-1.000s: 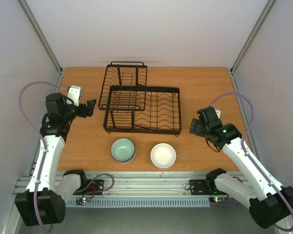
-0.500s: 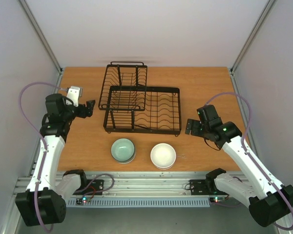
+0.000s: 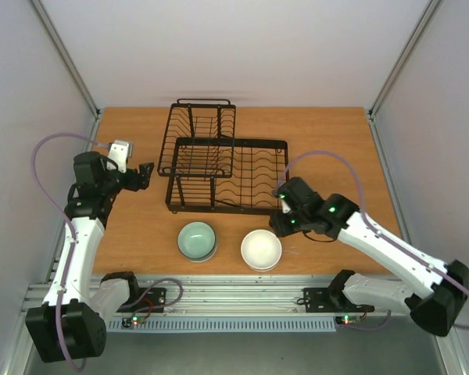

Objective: Load the bowls into the dish rack

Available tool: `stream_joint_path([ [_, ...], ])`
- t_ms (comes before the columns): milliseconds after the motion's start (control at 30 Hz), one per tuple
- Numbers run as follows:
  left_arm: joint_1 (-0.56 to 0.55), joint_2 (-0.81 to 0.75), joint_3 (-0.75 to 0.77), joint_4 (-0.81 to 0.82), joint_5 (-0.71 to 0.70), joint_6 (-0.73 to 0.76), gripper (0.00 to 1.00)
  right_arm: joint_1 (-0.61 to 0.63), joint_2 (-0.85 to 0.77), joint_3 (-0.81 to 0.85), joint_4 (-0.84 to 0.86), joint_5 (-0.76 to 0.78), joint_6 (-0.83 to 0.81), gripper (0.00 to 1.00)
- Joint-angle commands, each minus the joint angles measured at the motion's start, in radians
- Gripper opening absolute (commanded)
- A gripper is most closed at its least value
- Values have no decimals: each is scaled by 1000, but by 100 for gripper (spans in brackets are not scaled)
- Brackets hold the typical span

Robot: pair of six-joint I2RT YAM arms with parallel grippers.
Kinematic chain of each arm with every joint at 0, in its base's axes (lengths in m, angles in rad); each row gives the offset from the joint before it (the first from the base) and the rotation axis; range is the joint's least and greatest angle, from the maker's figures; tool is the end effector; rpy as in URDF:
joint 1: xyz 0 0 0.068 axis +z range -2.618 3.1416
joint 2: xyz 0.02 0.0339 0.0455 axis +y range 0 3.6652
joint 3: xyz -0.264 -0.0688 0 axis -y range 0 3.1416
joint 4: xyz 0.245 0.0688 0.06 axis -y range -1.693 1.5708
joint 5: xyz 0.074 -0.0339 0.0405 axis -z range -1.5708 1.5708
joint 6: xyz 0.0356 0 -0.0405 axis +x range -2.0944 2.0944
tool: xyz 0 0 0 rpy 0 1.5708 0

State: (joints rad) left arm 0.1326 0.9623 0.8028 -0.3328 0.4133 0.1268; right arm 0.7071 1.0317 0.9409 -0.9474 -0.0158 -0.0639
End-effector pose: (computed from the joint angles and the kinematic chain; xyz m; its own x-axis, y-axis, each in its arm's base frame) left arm 0.2145 0.0142 0.3001 -0.4357 0.0587 -0.8982 0.2872 0.9548 -0.0769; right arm 0.1437 0.1236 0.2832 -0.6117 -0.6067 -0.5076 -0.6961 0.7177 -0.0188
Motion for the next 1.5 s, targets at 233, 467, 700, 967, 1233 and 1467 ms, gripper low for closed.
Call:
stream_joint_path([
  [233,12,-4,-7,22,27,-13,88,228,192,55,-38,181,-31,36],
  [467,16,-6,-14,25,31,-14,88,258,252,38,-30,234,-29,32],
  [700,19,-7,-14,23,32,-14,88,278,277,36,-35,270,-12,29],
  [967,22,-11,-19,24,27,-13,88,291,305,26,-44,287,0,24],
  [1233,23,-13,-24,28,25,-10,88,314,321,29,-53,291,5,27],
  [1467,24,-16,-30,31,26,-9,89,334,316,41,-69,316,19,17],
])
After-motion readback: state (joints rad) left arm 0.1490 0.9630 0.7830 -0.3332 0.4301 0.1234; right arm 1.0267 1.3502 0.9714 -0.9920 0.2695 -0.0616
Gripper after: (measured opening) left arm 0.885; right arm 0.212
